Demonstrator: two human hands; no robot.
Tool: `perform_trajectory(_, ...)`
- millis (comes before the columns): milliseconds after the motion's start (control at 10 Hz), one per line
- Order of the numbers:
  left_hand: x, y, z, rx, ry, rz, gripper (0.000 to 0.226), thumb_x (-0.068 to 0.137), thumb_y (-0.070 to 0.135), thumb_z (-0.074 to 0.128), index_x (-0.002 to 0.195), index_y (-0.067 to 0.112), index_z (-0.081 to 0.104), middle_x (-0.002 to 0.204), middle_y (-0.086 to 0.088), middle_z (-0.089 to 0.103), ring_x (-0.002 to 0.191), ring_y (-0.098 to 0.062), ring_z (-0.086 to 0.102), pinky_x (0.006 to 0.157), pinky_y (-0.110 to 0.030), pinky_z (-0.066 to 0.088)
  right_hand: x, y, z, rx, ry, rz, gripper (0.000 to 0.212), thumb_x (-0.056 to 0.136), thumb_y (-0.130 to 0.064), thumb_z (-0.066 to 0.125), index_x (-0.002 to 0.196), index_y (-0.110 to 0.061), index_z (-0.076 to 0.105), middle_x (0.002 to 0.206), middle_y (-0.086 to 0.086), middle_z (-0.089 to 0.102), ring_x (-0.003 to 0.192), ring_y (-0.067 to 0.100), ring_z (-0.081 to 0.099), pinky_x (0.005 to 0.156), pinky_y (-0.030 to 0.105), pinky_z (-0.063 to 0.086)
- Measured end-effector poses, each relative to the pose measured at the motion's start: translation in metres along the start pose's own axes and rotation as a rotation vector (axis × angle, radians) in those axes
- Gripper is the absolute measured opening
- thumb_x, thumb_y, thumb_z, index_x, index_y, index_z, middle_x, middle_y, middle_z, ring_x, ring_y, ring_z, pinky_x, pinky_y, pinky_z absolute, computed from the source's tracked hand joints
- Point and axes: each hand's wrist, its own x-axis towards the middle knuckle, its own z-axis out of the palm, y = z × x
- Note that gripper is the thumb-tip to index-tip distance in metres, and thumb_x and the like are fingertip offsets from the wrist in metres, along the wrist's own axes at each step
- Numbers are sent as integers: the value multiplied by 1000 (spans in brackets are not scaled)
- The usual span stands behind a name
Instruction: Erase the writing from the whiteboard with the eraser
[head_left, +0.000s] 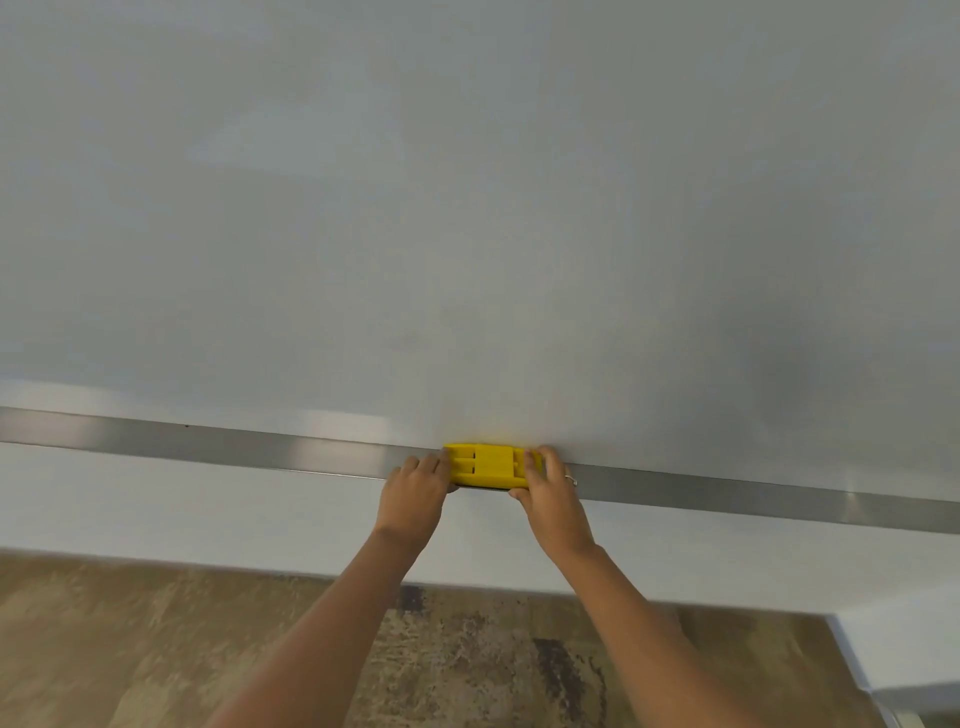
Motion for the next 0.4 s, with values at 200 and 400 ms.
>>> perform_trajectory(200,-30,9,-21,-109,316,-19,63,97,33,58,148,2,38,149,-15,46,132,-34,50,96,-43,51,-19,-7,-17,-341,130,-99,60,99,-38,47,148,-11,26,151,14,28,139,29,29,106,35,40)
perform_trajectory(400,-56,28,-57,-118,545,-21,63,101,39,26,152,2,30,160,-15,26,147,-33,28,112,-50,35,-45,-23,-52,-387,368,-171,72,89,-33,65,144,1,34,150,22,34,136,41,36,106,50,42)
